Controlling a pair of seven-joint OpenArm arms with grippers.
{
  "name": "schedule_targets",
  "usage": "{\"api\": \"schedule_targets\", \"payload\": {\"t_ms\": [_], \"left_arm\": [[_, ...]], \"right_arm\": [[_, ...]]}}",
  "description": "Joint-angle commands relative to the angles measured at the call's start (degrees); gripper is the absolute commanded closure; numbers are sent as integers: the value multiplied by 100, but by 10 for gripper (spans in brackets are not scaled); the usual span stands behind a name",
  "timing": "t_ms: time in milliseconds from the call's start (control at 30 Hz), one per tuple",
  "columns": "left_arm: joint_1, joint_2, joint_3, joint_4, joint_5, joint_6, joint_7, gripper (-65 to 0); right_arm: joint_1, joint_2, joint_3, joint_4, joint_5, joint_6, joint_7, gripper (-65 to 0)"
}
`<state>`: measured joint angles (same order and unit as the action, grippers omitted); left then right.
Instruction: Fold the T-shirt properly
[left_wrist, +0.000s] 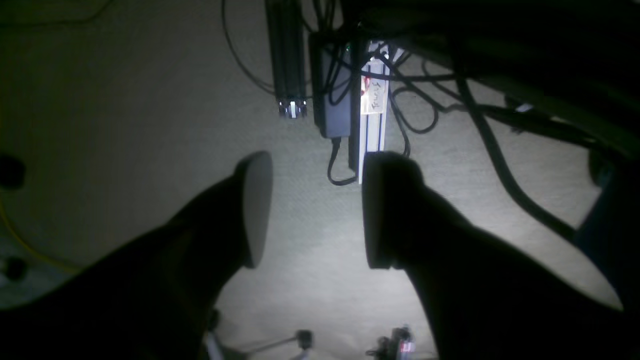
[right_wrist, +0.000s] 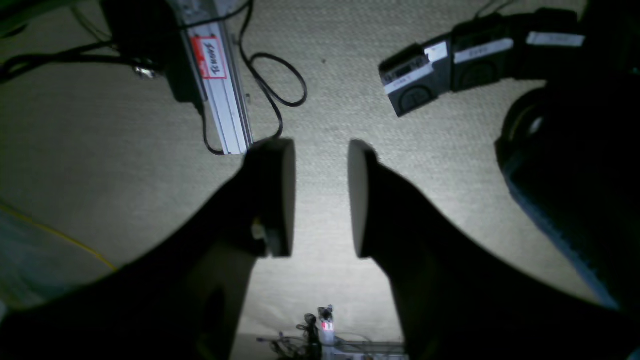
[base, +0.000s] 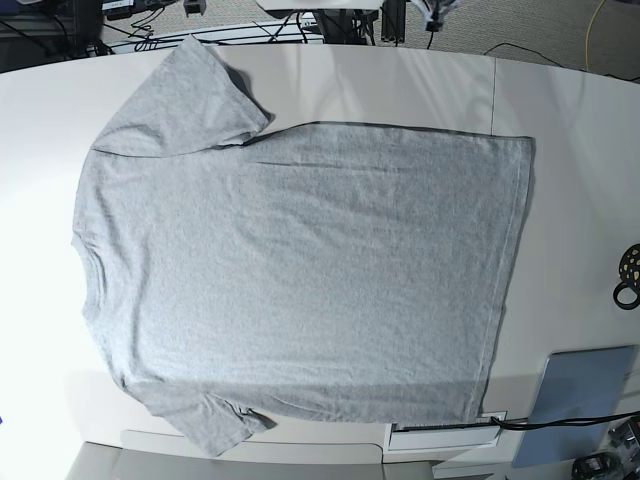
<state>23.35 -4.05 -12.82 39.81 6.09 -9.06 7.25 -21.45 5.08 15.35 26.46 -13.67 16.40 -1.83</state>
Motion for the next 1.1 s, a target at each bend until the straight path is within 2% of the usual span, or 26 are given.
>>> {"api": "schedule_targets", "payload": {"t_ms": [0, 267, 367, 433, 567, 700, 833, 1000, 1067], "left_arm": [[199, -90, -7, 258, -138, -48, 48, -279], [1759, -579, -7, 2614, -828, -151, 476, -279], [2332, -796, -7, 3539, -896, -151, 592, -279], [2691, -962, -9, 4148, -894, -149, 649, -279], [3281, -1333, -9, 5324, -892, -103, 911, -279], [3626, -1716, -11, 6352, -767, -109, 994, -279], [3681, -2052, -11, 7143, -74, -109, 990, -279], [3451, -2350, -11, 7805, 822, -114, 929, -279], [3261, -2461, -11, 7886, 1174, -136, 717, -279]], "right_arm": [[-199, 48, 7, 203, -7, 76, -33, -185], [-1609, 72, 9, 2656, 1010, 748, -1060, -185], [-2245, 212, 9, 3799, 1379, 1110, -1314, -185], [-2697, 345, 9, 4572, 1648, 1226, -1467, -185], [-3639, 702, 9, 6072, 2039, 1231, -1661, -185], [-4463, 1062, 15, 7392, 2074, 1220, -1665, -185], [-4988, 1274, 22, 8463, 2070, 1198, -1757, -185], [-5025, 1287, 208, 9455, 2050, 968, -2140, -185], [-4988, 1287, 334, 9755, 1982, 872, -2221, -185]]}}
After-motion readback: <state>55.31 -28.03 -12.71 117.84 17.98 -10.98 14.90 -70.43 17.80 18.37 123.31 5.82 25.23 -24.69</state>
